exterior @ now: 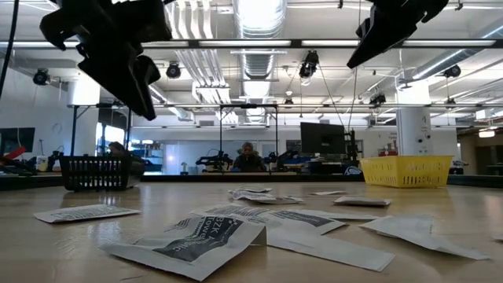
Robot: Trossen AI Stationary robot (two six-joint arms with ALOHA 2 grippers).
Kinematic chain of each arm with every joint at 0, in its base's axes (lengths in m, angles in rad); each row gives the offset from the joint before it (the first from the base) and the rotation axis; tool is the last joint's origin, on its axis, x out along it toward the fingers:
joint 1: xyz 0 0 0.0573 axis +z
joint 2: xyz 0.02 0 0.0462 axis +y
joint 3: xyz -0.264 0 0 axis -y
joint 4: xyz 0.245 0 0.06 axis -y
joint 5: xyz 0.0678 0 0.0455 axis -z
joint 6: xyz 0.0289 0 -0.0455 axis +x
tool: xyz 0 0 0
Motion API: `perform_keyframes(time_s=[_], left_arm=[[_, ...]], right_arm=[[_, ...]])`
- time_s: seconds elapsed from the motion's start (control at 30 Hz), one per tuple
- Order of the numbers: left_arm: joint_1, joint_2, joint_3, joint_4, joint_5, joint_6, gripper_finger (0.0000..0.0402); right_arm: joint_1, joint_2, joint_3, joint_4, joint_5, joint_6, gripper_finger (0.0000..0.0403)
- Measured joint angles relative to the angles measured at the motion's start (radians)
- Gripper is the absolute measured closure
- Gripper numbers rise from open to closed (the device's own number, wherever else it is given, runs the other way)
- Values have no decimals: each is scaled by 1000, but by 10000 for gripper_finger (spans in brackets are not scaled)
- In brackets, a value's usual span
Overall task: Pick & Place First Aid Supplies
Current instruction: Put the green bandage into the black bin
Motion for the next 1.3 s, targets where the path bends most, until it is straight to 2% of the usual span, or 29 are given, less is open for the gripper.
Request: perform_keyframes(time_s=[0.17, 0.53, 0.67, 0.9, 0.97, 1.2, 1.3], left_arm=[[-2, 0, 0, -56, 1, -27, 268], [-2, 0, 0, -60, 0, -29, 268], [-2, 0, 0, -59, 0, -29, 268], [-2, 0, 0, -59, 0, -48, 268], [-2, 0, 0, -60, 0, -52, 268], [-2, 0, 0, -60, 0, -52, 268], [-2, 0, -2, -60, 0, -52, 268]], right_arm=[[10, 0, 21, -1, 38, -71, 347], [7, 11, 118, -68, 120, -215, 347], [7, 69, 167, -191, 181, -209, 347], [7, 225, 269, -290, 184, -156, 344], [7, 267, 294, -316, 162, -140, 340], [7, 389, 350, -346, -49, -75, 313], [9, 439, 363, -345, -97, -46, 297]])
